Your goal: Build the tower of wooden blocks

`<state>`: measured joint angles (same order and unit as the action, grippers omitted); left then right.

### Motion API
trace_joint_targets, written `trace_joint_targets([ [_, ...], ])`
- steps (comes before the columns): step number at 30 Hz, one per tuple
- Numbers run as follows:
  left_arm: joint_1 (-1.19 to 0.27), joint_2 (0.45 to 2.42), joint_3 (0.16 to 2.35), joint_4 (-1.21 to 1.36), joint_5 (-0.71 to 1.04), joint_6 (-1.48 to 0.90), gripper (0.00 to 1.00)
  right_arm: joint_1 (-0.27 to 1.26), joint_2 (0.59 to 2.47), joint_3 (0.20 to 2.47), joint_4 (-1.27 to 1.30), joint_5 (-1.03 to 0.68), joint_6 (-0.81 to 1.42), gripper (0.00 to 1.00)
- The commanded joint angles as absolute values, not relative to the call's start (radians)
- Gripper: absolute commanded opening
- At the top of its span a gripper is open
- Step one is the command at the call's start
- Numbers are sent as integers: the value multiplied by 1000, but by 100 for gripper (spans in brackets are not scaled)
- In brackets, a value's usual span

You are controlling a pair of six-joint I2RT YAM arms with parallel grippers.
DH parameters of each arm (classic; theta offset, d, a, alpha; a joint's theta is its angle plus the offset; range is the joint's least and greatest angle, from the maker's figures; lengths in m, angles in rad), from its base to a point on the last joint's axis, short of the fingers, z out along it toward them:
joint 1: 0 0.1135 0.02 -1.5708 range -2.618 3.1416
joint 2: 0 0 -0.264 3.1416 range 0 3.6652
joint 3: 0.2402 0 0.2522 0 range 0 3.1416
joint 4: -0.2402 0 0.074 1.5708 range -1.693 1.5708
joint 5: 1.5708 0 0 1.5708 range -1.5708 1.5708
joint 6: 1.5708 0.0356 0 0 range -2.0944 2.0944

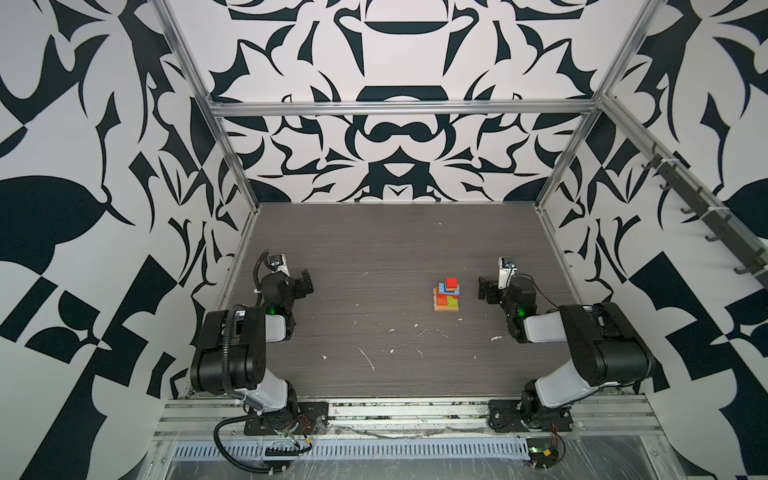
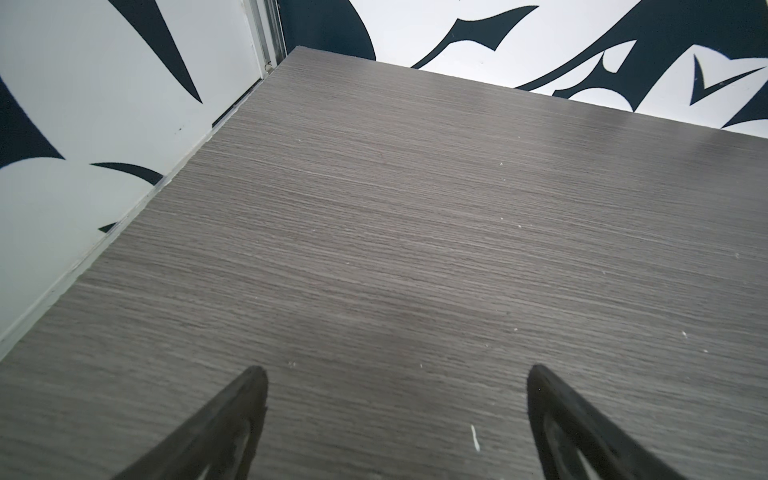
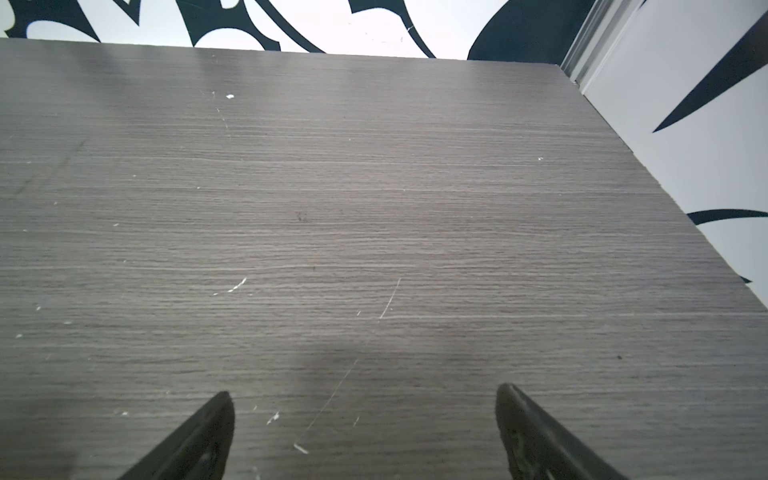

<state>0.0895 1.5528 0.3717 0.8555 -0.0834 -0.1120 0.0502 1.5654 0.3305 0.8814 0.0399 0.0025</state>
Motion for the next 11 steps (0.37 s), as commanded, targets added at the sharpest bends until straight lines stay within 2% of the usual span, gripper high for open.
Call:
trace_joint_targets([
  [1, 92, 1547, 380, 887, -91, -120, 99, 55, 1551, 349, 919, 26, -9, 100],
  [11, 92, 1546, 380, 887, -89, -121, 99, 49, 1548, 353, 908, 36, 0, 100],
])
